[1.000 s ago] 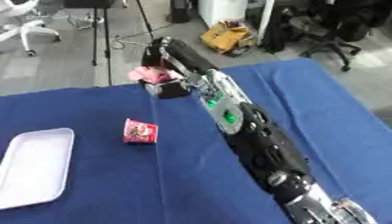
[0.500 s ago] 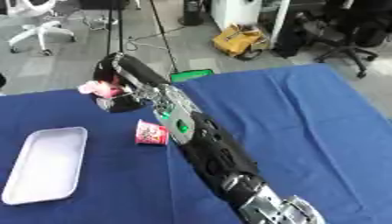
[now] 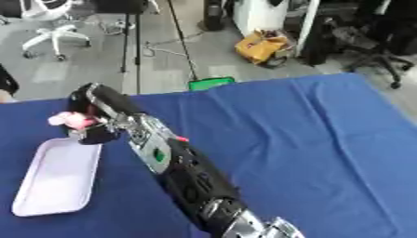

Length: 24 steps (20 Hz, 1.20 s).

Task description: Pick up objects on the table and place them in the box.

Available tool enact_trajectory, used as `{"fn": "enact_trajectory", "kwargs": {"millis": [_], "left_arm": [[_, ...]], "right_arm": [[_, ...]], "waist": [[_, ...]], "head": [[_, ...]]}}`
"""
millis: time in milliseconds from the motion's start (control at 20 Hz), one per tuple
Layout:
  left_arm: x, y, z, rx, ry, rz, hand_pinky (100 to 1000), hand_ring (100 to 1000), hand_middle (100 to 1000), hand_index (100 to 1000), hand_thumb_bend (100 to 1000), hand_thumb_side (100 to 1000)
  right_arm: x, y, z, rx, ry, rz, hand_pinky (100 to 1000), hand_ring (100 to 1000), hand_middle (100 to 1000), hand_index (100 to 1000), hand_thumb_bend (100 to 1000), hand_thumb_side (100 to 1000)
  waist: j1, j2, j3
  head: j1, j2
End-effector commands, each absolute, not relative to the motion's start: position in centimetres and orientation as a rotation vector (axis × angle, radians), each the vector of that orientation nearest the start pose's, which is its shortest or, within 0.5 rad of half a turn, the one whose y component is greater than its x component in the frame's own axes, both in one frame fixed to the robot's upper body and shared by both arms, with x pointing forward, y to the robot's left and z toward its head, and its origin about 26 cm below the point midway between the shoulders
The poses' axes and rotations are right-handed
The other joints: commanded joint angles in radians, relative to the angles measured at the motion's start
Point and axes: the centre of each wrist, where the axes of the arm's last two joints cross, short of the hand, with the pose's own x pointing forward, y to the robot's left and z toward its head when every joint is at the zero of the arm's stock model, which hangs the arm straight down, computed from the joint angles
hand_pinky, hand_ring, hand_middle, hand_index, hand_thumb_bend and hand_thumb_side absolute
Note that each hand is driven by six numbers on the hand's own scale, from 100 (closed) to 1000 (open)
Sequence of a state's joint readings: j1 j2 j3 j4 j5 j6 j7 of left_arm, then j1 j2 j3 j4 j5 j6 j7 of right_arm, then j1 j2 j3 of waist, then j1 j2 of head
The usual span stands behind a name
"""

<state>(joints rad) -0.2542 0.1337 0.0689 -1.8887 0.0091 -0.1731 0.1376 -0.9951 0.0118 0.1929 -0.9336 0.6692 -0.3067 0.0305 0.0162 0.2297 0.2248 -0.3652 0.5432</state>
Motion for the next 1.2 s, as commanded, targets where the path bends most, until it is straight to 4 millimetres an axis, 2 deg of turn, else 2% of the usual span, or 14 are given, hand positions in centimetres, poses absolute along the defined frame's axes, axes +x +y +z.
{"fn": "enact_trajectory", "kwargs": {"millis": [50, 100, 250, 400, 600, 850, 1000, 1200], "left_arm": [[30.9, 25.1, 16.2, 0.116, -2.373, 0.018, 674, 710, 782, 848, 488, 755], [30.9, 25.0, 16.3, 0.113, -2.378, 0.016, 674, 710, 782, 848, 488, 755], [30.9, 24.8, 16.6, 0.101, -2.394, 0.012, 674, 710, 782, 849, 490, 753], [30.9, 24.6, 16.7, 0.096, -2.401, 0.007, 674, 710, 782, 849, 489, 753], [30.9, 24.5, 16.7, 0.091, -2.404, 0.006, 674, 709, 782, 849, 490, 753], [30.9, 24.4, 16.7, 0.087, -2.405, 0.008, 673, 708, 782, 848, 490, 754], [30.9, 24.4, 16.8, 0.085, -2.405, 0.009, 673, 708, 782, 848, 490, 754], [30.9, 24.3, 16.7, 0.083, -2.402, 0.009, 673, 706, 782, 848, 491, 754]], "right_arm": [[45.3, -5.0, 16.3, -0.254, -2.161, 1.237, 445, 597, 491, 548, 100, 100], [45.2, -4.8, 16.0, -0.246, -2.16, 1.252, 445, 597, 491, 548, 100, 100], [44.8, -4.0, 15.5, -0.244, -2.183, 1.379, 520, 647, 552, 616, 100, 100], [44.7, -3.8, 16.2, -0.358, -2.262, 1.569, 534, 648, 582, 644, 100, 100], [44.6, -3.7, 16.5, -0.517, -2.371, 1.672, 574, 671, 612, 678, 100, 101], [44.7, -3.6, 14.9, -0.558, -2.386, 1.751, 643, 728, 672, 731, 100, 166], [44.7, -3.5, 14.0, -0.55, -2.351, 1.793, 644, 729, 674, 732, 100, 167], [44.7, -3.8, 11.7, -0.499, -2.264, 1.779, 658, 744, 674, 732, 100, 186]], "waist": [[-0.011, -0.015, 0.013], [-0.011, -0.015, 0.018], [-0.012, -0.013, 0.033], [-0.014, -0.011, 0.04], [-0.014, -0.008, 0.043], [-0.012, -0.004, 0.046], [-0.011, -0.003, 0.047], [-0.008, -0.001, 0.05]], "head": [[-0.016, -0.015], [-0.018, -0.016], [-0.03, -0.019], [-0.041, -0.022], [-0.047, -0.026], [-0.051, -0.029], [-0.051, -0.029], [-0.055, -0.03]]}}
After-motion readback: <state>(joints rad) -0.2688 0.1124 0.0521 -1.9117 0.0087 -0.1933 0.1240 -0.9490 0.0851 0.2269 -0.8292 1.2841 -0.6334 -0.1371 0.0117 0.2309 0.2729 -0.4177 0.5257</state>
